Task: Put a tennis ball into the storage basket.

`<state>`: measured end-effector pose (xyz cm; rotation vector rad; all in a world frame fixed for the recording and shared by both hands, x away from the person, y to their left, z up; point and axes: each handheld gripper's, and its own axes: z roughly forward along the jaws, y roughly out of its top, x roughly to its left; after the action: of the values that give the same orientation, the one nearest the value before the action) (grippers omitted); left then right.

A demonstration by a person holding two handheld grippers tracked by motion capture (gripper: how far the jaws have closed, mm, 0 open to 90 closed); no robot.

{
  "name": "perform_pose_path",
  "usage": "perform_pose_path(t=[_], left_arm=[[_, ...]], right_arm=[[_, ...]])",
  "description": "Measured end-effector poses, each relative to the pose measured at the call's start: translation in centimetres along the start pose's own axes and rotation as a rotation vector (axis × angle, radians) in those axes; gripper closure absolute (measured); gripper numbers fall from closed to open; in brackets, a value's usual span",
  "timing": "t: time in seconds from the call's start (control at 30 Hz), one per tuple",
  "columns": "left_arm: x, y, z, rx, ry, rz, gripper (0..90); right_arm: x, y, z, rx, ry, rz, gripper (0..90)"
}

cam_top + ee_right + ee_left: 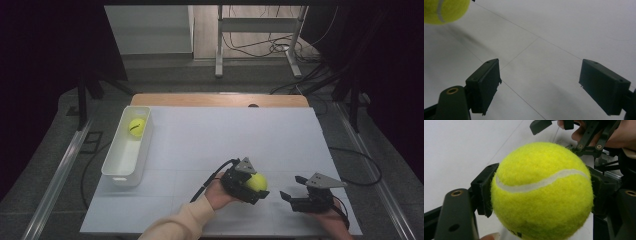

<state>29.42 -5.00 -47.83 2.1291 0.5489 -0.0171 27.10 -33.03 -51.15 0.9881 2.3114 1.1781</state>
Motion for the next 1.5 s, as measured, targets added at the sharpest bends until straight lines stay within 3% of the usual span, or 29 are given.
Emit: perform_pose_path(t=[0.53,0.7,0.97,1.5], left_arm=[[0.7,0.2,-1.5,-0.026,0.028,-0.012,25.2],[0.8,0.3,-1.8,-0.044,0.016,-0.022,25.2],[1.0,0.5,-2.5,-0.055,0.034,-0.017,25.2],[1.7,0.6,-4.0,-0.081,0.065,-0.026,25.2]], right_arm=[[0.1,0.0,0.0,0.001,-0.001,-0.004,17.7],[0.1,0.0,0.0,0.000,0.002,-0.003,17.7],[0.3,0.2,-0.1,-0.022,0.033,0.020,17.7],[0.3,0.2,-0.2,-0.020,0.029,0.022,17.7]])
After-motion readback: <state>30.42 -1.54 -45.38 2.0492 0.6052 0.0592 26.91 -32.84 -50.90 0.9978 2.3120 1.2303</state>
